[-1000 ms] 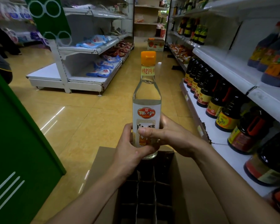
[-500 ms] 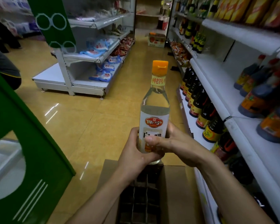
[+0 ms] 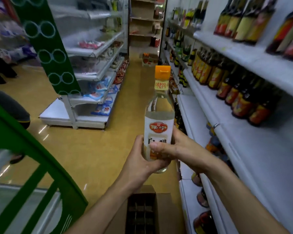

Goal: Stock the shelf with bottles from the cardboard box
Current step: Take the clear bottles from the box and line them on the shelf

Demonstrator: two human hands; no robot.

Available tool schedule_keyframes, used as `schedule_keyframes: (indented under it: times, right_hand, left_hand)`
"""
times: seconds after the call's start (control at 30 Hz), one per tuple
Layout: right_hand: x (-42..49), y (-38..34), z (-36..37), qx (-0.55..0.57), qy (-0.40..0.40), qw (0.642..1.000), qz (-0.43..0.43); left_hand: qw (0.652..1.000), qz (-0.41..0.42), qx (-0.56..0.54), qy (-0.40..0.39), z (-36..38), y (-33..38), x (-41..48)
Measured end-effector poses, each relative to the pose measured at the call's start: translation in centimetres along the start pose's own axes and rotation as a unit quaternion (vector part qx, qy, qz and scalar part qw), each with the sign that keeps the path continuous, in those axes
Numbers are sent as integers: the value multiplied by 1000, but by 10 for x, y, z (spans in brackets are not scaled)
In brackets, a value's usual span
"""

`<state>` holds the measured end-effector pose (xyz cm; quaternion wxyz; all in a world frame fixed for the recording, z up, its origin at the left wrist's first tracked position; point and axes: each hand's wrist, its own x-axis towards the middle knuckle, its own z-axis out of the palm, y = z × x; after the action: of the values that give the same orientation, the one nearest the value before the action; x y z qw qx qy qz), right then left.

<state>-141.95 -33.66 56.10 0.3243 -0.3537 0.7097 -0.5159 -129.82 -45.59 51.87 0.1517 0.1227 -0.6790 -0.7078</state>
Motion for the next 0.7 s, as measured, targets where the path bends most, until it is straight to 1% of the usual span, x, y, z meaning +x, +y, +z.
schedule_keyframes:
  times: [0.17, 0.3, 0.5, 0.57, 0.63, 0.7]
  right_hand:
    - [-25, -91, -16, -29, 44, 999, -9]
    - [-47, -147, -34, -56, 83, 995, -28]
    - [-84, -183, -73, -92, 174, 980, -34]
    - [-103, -188, -91, -104, 200, 974, -35]
    - [-123, -190, -110, -94, 228, 968, -35]
    - [-144, -192, -129, -94, 251, 963, -22]
  left_hand:
    - [999, 11, 8, -33, 4, 101, -5]
    - [997, 25, 16, -70, 16, 158, -1]
    - [990, 53, 2, -133, 58, 200, 15]
    - [986, 63, 1, -154, 82, 208, 20]
    - [982, 69, 1, -173, 108, 212, 25]
    - [978, 72, 2, -194, 138, 214, 28]
